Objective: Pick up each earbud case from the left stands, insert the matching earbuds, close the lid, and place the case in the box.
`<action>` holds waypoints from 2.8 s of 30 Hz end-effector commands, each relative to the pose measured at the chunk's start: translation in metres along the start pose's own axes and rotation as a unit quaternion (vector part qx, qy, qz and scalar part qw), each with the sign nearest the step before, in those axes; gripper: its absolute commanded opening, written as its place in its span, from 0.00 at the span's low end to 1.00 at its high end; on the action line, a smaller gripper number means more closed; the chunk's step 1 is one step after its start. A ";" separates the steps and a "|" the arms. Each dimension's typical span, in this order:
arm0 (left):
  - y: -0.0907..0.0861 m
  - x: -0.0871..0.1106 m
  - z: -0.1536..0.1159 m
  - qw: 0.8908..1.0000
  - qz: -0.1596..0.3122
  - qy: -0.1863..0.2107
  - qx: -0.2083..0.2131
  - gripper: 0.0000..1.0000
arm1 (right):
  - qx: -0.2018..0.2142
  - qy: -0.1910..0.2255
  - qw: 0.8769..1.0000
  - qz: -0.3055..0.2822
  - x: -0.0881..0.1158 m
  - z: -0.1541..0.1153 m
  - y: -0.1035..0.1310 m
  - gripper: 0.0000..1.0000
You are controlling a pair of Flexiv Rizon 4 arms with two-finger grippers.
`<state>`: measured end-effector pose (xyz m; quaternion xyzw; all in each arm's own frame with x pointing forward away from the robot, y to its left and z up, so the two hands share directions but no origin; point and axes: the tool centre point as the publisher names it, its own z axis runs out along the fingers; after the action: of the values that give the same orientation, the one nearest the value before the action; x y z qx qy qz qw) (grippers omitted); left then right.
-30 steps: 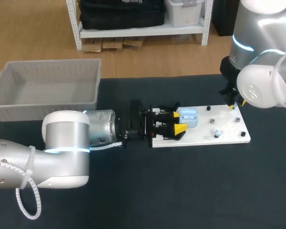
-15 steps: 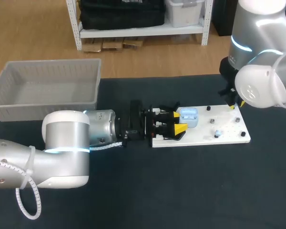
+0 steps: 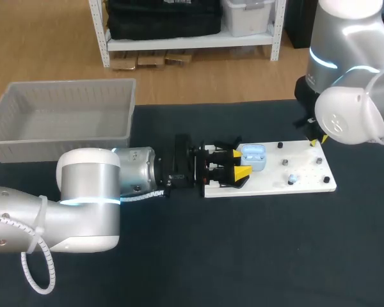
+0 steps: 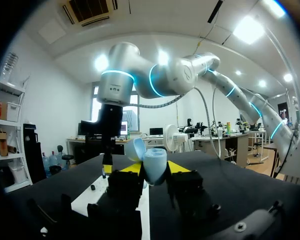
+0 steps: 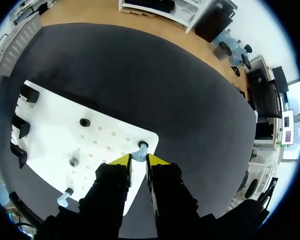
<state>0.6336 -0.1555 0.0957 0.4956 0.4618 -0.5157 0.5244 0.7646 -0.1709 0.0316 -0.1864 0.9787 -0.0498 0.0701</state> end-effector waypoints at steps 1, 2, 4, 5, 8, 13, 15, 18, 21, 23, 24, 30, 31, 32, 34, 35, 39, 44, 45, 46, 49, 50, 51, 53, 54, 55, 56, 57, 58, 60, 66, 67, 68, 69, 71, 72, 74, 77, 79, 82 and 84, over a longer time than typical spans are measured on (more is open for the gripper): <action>-0.001 0.000 0.000 1.000 0.001 -0.001 -0.001 0.00 | 0.003 -0.005 1.000 0.001 0.005 -0.009 -0.002 0.00; -0.001 0.000 0.000 1.000 0.001 -0.001 -0.001 0.00 | 0.004 -0.006 1.000 0.002 0.006 -0.011 -0.002 0.00; -0.001 0.000 0.000 1.000 0.001 -0.001 -0.001 0.00 | 0.012 -0.012 1.000 -0.001 0.008 -0.017 -0.002 0.00; -0.001 0.000 0.000 1.000 0.001 -0.001 -0.001 0.00 | 0.015 -0.014 1.000 -0.004 0.010 -0.022 -0.001 0.00; -0.001 0.000 0.000 1.000 0.001 -0.001 -0.001 0.00 | 0.026 -0.016 0.999 -0.013 0.017 -0.037 0.000 0.00; -0.001 0.000 0.000 1.000 0.001 -0.001 -0.001 0.00 | 0.037 -0.021 0.999 -0.009 0.033 -0.067 0.004 0.00; -0.001 0.000 0.000 1.000 0.001 -0.001 -0.001 0.00 | 0.035 -0.025 0.999 0.003 0.040 -0.081 0.007 0.00; -0.001 0.000 0.000 1.000 0.001 -0.001 -0.001 0.00 | 0.022 -0.034 0.999 0.029 0.050 -0.105 0.013 0.00; -0.001 0.000 0.000 1.000 0.001 -0.001 -0.001 0.00 | 0.009 -0.040 0.998 0.052 0.059 -0.128 0.022 0.00; -0.001 0.000 0.000 1.000 0.001 -0.001 -0.001 0.00 | 0.006 -0.035 0.998 0.061 0.066 -0.144 0.031 0.00; -0.001 0.000 0.000 1.000 0.001 -0.001 -0.001 0.00 | 0.007 -0.031 0.997 0.067 0.070 -0.151 0.035 0.00; -0.001 0.000 0.000 1.000 0.001 -0.001 -0.001 0.00 | 0.023 -0.044 0.995 0.089 0.078 -0.184 0.056 0.00; -0.001 0.000 0.000 1.000 0.001 -0.001 -0.001 0.00 | 0.020 -0.045 0.995 0.090 0.079 -0.186 0.060 0.00; -0.001 0.000 0.000 1.000 0.001 -0.001 -0.001 0.00 | 0.014 -0.043 0.995 0.091 0.080 -0.188 0.064 0.00; -0.001 0.000 0.000 1.000 0.001 -0.001 -0.001 0.00 | -0.003 -0.049 0.994 0.095 0.081 -0.190 0.071 0.00; -0.001 0.000 0.000 1.000 0.001 -0.001 -0.001 0.00 | -0.009 -0.050 0.994 0.094 0.083 -0.191 0.073 0.00; -0.001 0.000 0.000 1.000 0.001 -0.001 -0.001 0.00 | -0.009 -0.050 0.994 0.094 0.083 -0.191 0.073 0.00; -0.001 0.000 0.000 1.000 0.001 -0.001 -0.001 0.00 | -0.009 -0.050 0.994 0.094 0.083 -0.191 0.073 0.00; -0.001 0.000 0.000 1.000 0.001 -0.001 -0.001 0.00 | -0.009 -0.050 0.994 0.094 0.083 -0.191 0.073 0.00; -0.001 0.000 0.000 1.000 0.001 -0.001 -0.001 0.00 | -0.009 -0.050 0.994 0.094 0.083 -0.191 0.073 0.00; -0.001 0.000 0.000 1.000 0.001 -0.001 -0.001 0.00 | -0.009 -0.050 0.994 0.094 0.083 -0.191 0.073 0.00; -0.001 0.000 0.000 1.000 0.001 -0.001 -0.001 0.00 | -0.009 -0.050 0.994 0.094 0.083 -0.191 0.073 0.00; -0.001 0.000 0.000 1.000 0.001 -0.001 -0.001 0.00 | -0.009 -0.050 0.994 0.094 0.083 -0.191 0.073 0.00; -0.001 0.000 0.000 1.000 0.001 -0.001 -0.001 0.00 | -0.009 -0.050 0.994 0.094 0.083 -0.191 0.073 0.00; -0.001 0.000 0.000 1.000 0.001 -0.001 -0.001 0.00 | -0.013 -0.046 0.993 0.111 0.082 -0.193 0.075 0.00; -0.001 0.000 0.000 1.000 0.001 -0.001 -0.001 0.00 | -0.016 -0.045 0.990 0.131 0.081 -0.195 0.078 0.00; -0.001 0.000 0.000 1.000 0.001 -0.001 -0.001 0.00 | -0.014 -0.038 0.988 0.152 0.080 -0.197 0.080 0.00; -0.001 0.000 0.000 1.000 0.001 -0.001 -0.001 0.00 | -0.006 -0.038 0.985 0.166 0.079 -0.199 0.082 0.00; -0.001 0.000 0.000 1.000 0.001 -0.001 -0.001 0.00 | -0.003 -0.037 0.980 0.194 0.078 -0.201 0.085 0.00; -0.001 0.000 0.000 1.000 0.001 -0.001 -0.001 0.00 | 0.008 -0.030 0.971 0.238 0.076 -0.203 0.088 0.00; -0.001 0.000 0.000 1.000 0.001 -0.001 -0.001 0.00 | 0.018 -0.026 0.954 0.298 0.073 -0.202 0.107 0.00; -0.001 0.000 0.000 1.000 0.001 -0.001 -0.001 0.00 | 0.017 -0.028 0.952 0.304 0.072 -0.201 0.110 0.00; -0.001 0.000 0.000 1.000 0.001 -0.001 -0.001 0.00 | 0.018 -0.031 0.950 0.310 0.071 -0.201 0.112 0.00; -0.001 0.000 0.000 1.000 0.001 -0.001 -0.001 0.00 | 0.014 -0.029 0.949 0.315 0.071 -0.200 0.114 0.00; -0.001 0.000 0.000 1.000 0.001 -0.001 -0.001 0.00 | 0.010 -0.029 0.947 0.321 0.070 -0.199 0.118 0.00; -0.001 0.000 0.000 1.000 0.001 -0.001 -0.001 0.00 | 0.007 -0.024 0.947 0.321 0.071 -0.198 0.121 0.00; -0.001 0.000 0.000 1.000 0.001 -0.001 -0.001 0.00 | -0.002 -0.020 0.948 0.318 0.073 -0.198 0.125 0.00; -0.001 0.000 0.000 1.000 0.001 -0.001 -0.001 0.00 | -0.019 -0.018 0.950 0.312 0.076 -0.199 0.129 0.00; -0.001 0.000 0.000 1.000 0.001 -0.001 -0.001 0.00 | -0.019 -0.018 0.950 0.312 0.076 -0.199 0.129 0.00; -0.001 0.000 0.000 1.000 0.001 -0.001 -0.001 0.00 | -0.019 -0.018 0.950 0.312 0.076 -0.199 0.129 0.00; -0.001 0.000 0.000 1.000 0.001 -0.001 -0.001 0.00 | -0.019 -0.018 0.950 0.312 0.076 -0.199 0.129 0.00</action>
<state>0.6336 -0.1554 0.0957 0.4957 0.4618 -0.5158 0.5244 0.6193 -0.0647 0.2019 0.1262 0.9875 -0.0049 0.0947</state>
